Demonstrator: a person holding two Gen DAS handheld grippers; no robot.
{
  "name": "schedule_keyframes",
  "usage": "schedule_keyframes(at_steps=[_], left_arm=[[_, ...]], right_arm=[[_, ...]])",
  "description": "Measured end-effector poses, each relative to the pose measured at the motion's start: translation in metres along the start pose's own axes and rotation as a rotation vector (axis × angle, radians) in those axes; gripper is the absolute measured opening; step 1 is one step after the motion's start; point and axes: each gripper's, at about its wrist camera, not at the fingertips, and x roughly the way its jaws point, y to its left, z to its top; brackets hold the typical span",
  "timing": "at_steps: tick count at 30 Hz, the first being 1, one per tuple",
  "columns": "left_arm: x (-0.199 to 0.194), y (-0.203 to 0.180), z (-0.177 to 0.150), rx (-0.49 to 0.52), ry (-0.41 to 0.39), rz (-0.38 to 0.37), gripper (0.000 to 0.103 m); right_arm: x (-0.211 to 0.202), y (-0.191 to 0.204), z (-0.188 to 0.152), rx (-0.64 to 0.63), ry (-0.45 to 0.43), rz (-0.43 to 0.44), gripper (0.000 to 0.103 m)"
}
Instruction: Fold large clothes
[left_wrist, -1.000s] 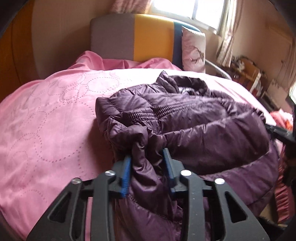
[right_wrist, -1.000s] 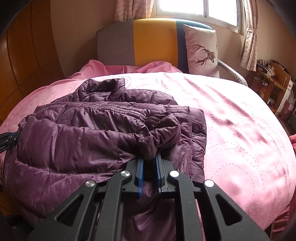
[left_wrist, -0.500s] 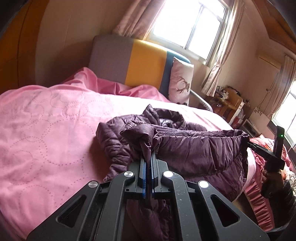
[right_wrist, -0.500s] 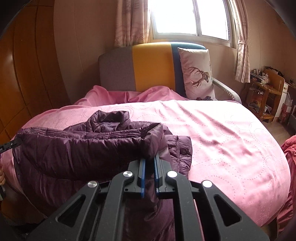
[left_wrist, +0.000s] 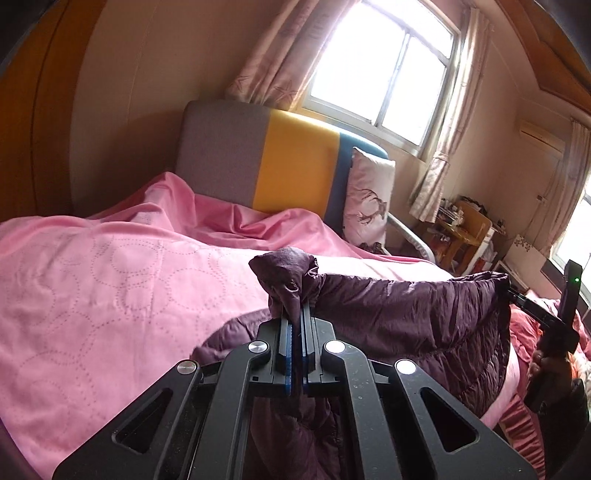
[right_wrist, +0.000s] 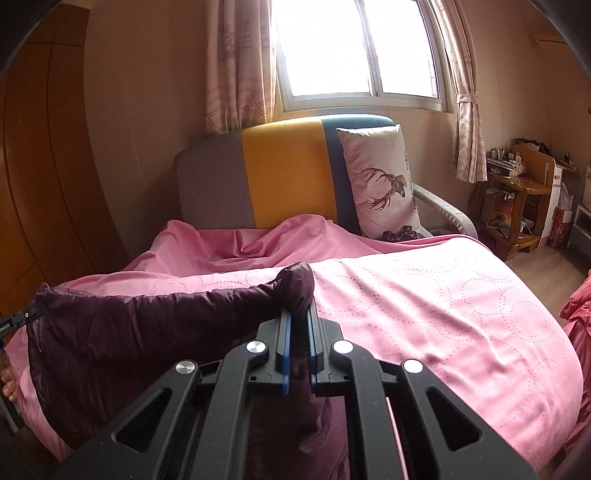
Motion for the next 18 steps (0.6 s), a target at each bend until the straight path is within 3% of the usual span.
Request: schedule_keyframes(at_steps=[6,18], left_arm=[[0.064,0.025,0.007,-0.059,0.091,0.042,0.002],[0.171,0.05,-0.019,-0.09,0.293,0.123,0.002]], right_arm=[[0.072,-0.004,0.006,0.015,0.086,-0.059,0.006],[0.183,-0.038,-0.038,0.108,0.341,-0.128,0.006]])
